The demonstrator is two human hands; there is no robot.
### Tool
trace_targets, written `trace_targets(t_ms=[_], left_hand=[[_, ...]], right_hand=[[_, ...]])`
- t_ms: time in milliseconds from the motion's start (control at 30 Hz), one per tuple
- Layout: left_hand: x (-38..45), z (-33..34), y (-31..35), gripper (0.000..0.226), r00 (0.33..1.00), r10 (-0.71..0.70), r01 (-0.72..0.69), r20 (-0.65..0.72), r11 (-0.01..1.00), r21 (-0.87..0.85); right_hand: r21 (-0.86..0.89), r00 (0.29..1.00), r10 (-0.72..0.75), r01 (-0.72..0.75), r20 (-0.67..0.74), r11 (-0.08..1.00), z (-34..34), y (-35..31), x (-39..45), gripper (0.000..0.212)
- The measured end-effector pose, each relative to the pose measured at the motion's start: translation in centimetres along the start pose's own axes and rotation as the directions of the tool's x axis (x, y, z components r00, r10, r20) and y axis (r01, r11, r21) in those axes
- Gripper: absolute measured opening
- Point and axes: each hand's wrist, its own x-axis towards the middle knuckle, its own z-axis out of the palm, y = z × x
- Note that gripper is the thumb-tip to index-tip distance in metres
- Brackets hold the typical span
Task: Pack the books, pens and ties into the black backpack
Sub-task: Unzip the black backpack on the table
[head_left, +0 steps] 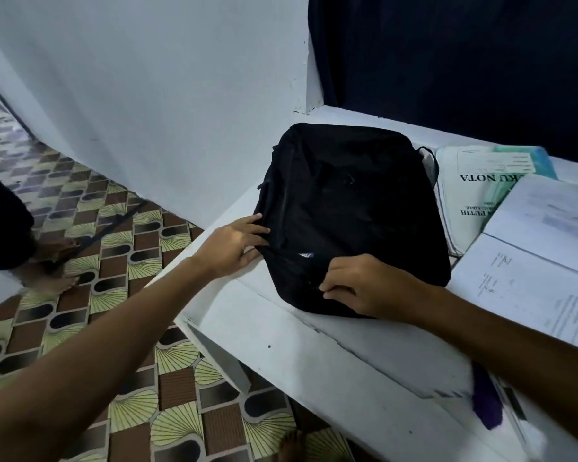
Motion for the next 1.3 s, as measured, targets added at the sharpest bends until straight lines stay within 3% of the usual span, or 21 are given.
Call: trace_targets(t_ms=[100,200,267,467,533,633,767,800,867,967,1100,1233,1300], left_hand=[[0.5,-0.9,2.4,0.042,1.0,0.024,-0.024,0.007,0.999,0.023],[0.6,-1.8,4.7,0.054,0.994,-0.028,0.051,0.104,0.972,-0.231],[0.9,-1.7,5.8,0.052,0.985,-0.038,0.085,0.168,0.956,-0.28],[0.5,-1.7,4.7,0.034,0.986,-0.121,0.158,0.112,0.89,-0.427],[-0.5,-3.0,3.1,0.036,0.977,-0.186,0.213,0.107,0.892,-0.4],[-0.9,-4.8,1.2,0.02,0.952,-0.267,0.301,0.148,0.902,-0.311],[2.5,-6.0,2.6,0.011,0.865,-0.334,0.321,0.374,0.942,0.098],[3.5,-6.3,4.0,0.012,0.86,-0.327,0.309,0.391,0.945,0.108],[5.8,-6.2,7.5,0.032,0.904,-0.218,0.278,0.368,0.954,-0.116],[8.9,-4.2,13.5,0.036,0.954,-0.07,0.186,0.29,0.9,-0.395],[11.8,-0.5,15.5,0.029,0.901,-0.031,0.245,0.433,0.86,-0.449],[12.4,-0.7,13.7,0.047,0.808,0.004,0.392,0.589,0.743,-0.543],[12.6,-1.3,13.6,0.044,0.772,0.012,0.445,0.636,0.705,-0.553]], right_hand=[[0.078,0.988,0.157,-0.156,-0.007,0.985,0.8,-0.7,-0.3,0.014],[0.108,0.946,0.314,-0.305,-0.084,0.946,1.4,-1.6,0.0,0.008],[0.124,0.906,0.411,-0.398,-0.101,0.909,1.4,-2.0,0.2,0.008],[-0.044,0.846,0.533,-0.534,-0.03,0.844,-0.2,-1.8,-0.6,0.02],[-0.086,0.793,0.608,-0.609,-0.036,0.789,-2.3,-0.3,-2.3,0.026],[-0.041,0.721,0.692,-0.693,-0.029,0.72,-5.9,2.3,-5.3,0.023],[0.14,0.708,0.706,-0.699,-0.006,0.702,-7.0,3.3,-6.9,0.031],[0.161,0.711,0.703,-0.693,-0.004,0.702,-6.8,3.4,-6.9,0.032],[0.209,0.718,0.696,-0.68,-0.001,0.703,-6.4,3.7,-7.1,0.029],[0.302,0.727,0.687,-0.656,0.003,0.692,-6.4,4.1,-7.2,0.024],[0.325,0.741,0.671,-0.626,-0.036,0.709,-6.3,4.4,-7.7,0.028],[0.23,0.762,0.647,-0.624,-0.034,0.747,-6.5,5.3,-8.4,0.027],[0.167,0.75,0.659,-0.644,-0.053,0.747,-7.0,6.7,-8.4,0.025]])
